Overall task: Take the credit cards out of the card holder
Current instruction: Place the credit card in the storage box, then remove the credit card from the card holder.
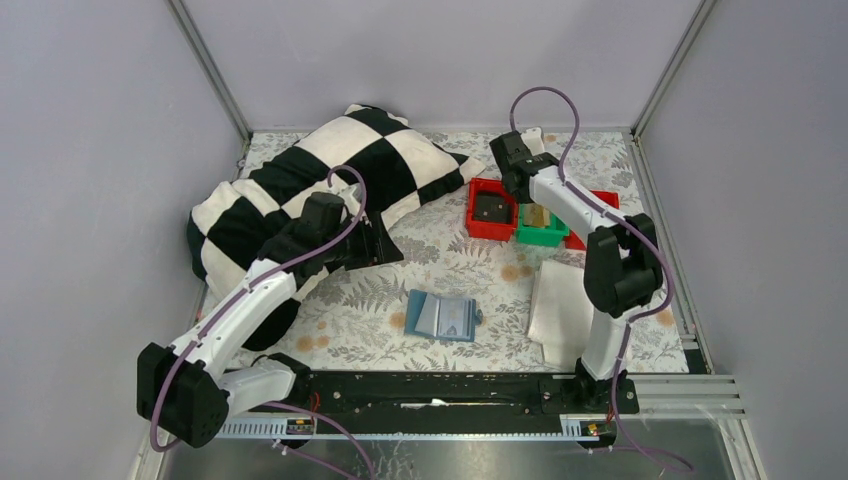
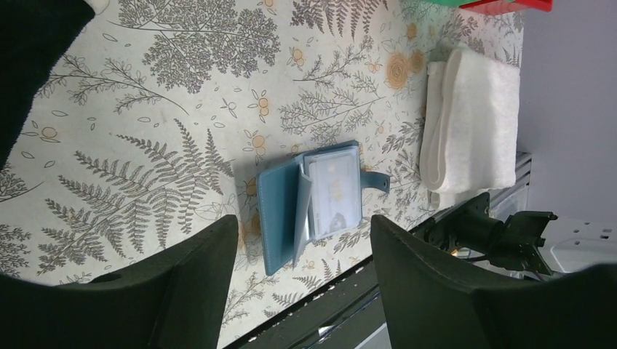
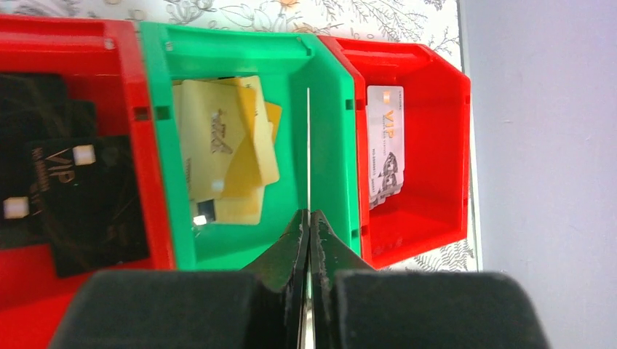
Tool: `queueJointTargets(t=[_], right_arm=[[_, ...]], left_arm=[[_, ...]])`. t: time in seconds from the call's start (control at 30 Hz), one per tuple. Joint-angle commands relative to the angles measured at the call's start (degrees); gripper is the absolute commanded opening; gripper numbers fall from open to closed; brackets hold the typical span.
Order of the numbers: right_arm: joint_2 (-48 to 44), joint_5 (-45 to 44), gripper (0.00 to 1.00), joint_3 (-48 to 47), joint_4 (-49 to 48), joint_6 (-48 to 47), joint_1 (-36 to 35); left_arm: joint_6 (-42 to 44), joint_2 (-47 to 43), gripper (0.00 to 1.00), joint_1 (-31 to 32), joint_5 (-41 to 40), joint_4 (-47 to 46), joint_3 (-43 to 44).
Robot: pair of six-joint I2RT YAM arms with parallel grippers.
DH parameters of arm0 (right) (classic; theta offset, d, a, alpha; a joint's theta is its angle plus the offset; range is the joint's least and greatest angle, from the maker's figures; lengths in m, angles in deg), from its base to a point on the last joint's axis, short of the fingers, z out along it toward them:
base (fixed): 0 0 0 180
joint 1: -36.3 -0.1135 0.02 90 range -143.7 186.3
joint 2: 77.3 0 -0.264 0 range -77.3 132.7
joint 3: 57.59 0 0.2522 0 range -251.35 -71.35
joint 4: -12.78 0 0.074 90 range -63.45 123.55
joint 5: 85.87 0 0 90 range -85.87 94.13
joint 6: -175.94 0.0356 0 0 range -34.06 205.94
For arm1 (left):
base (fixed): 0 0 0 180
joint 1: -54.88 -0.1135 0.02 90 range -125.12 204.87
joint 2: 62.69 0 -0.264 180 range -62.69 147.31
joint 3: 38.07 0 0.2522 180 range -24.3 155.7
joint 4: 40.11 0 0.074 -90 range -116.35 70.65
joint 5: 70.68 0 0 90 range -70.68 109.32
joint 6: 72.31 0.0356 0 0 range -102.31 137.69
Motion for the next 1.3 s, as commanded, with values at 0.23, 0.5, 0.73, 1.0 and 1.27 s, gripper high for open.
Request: queueJointTargets(t=[0.23, 0.5, 0.73, 1.0, 1.27], right_arm=[[9.82, 1.14, 0.10, -1.88, -3.93, -3.68, 3.29], [1.44, 14.21, 0.52, -0.44, -3.65, 0.68, 3.29], [-11.73, 19.73, 0.54, 1.51, -1.78, 2.89, 3.29], [-29.75, 40.54, 0.54, 18.81, -6.39, 13.11, 2.88], [-42.78, 52.35, 0.39, 44.53, -20.48, 33.35, -11.03]], left_arm=[[1.79, -3.30, 0.77, -0.54, -0.02, 0.80, 2.35], [1.19, -3.04, 0.78, -0.58, 1.32, 0.92, 2.61], [-0.26, -4.21, 0.80, -0.16, 5.11, -2.99, 0.37], [-4.17, -2.02, 0.79, 8.69, 3.79, -7.14, -2.79], [-12.09, 3.14, 0.79, 15.89, 10.13, -21.73, -9.07]])
